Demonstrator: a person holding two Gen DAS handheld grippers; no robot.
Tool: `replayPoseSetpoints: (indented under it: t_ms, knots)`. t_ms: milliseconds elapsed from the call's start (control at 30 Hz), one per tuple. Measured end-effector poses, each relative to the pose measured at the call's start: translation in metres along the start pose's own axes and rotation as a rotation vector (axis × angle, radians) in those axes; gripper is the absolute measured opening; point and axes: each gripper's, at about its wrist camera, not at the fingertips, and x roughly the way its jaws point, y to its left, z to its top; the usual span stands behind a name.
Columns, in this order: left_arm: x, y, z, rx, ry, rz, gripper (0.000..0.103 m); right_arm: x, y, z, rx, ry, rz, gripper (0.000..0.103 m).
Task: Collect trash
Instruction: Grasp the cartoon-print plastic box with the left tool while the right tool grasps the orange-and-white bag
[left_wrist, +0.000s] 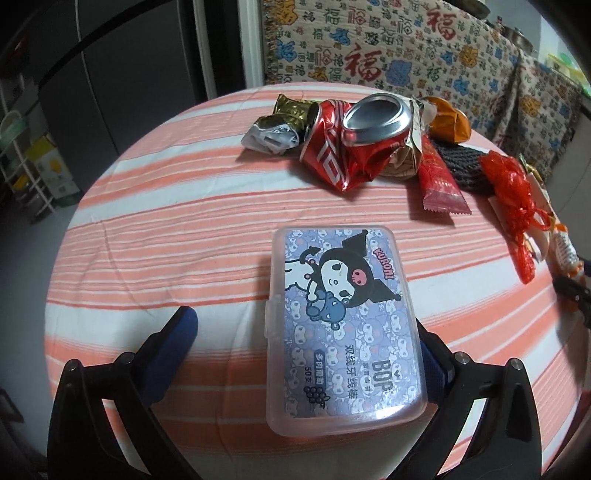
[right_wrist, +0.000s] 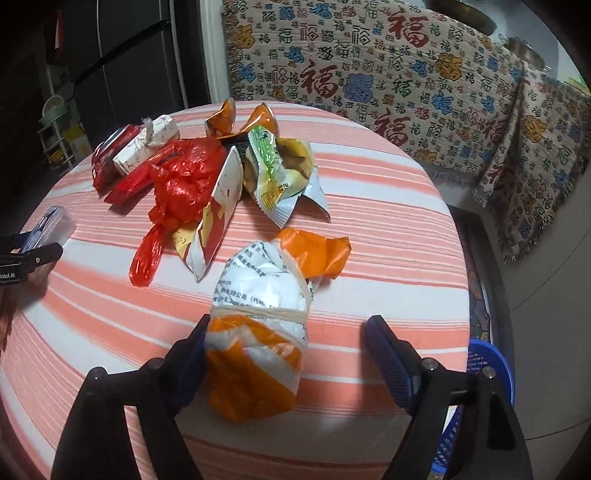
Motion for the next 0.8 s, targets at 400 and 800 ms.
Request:
replayPoseSetpoints:
  t_ms: [400,800]
  knots:
    - [0.004,-0.001,0.006,0.013,0.002,-0.011,0.103,0.012,-0.002,0.013,0.047,-0.011,-0.038,0.091]
    - [0.003,0.000,0.008,0.011,-0.002,-0.018,0.103,0.018,-0.006,0.021,0.042,0.005,-0.020,0.091]
